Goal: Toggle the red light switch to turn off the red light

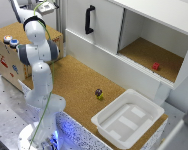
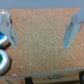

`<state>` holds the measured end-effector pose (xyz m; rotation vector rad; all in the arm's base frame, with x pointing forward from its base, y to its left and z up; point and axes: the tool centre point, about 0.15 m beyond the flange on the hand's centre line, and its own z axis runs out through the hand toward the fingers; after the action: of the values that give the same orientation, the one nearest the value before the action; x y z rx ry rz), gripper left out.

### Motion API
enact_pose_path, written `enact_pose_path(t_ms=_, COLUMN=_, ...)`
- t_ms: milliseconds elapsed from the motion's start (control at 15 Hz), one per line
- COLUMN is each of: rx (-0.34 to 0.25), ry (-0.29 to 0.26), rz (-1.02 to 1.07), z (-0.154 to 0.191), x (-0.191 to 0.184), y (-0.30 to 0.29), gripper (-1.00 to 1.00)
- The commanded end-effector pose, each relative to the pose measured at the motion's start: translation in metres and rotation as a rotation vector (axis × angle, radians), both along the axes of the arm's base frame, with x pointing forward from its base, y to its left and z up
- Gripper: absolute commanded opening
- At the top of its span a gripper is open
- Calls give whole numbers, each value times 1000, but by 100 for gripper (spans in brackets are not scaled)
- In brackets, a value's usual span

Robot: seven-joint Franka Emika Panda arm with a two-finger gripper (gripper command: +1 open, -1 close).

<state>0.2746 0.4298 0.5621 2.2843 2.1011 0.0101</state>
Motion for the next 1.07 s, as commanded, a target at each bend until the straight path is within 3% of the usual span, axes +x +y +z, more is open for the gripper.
enact_pose_path(t_ms=0, rx=94, ry=44, rz=1, z=7, x=-30, y=62, gripper=100)
enact_pose_path(t_ms=200, rx=89, ry=72, rz=-28, z=13, x=-53, y=105, gripper=100)
enact_pose_path(t_ms=533, rx=-74, ry=25, rz=-34, z=29, x=-83, y=155, gripper=100)
enact_pose_path(t_ms=800, rx=-171, ry=57, rz=-38, z=24, x=-100, y=180, gripper=100)
enact_pose_path(t_ms=1000, rx=-149, ry=67, rz=-35, z=18, x=-104, y=192, gripper=100)
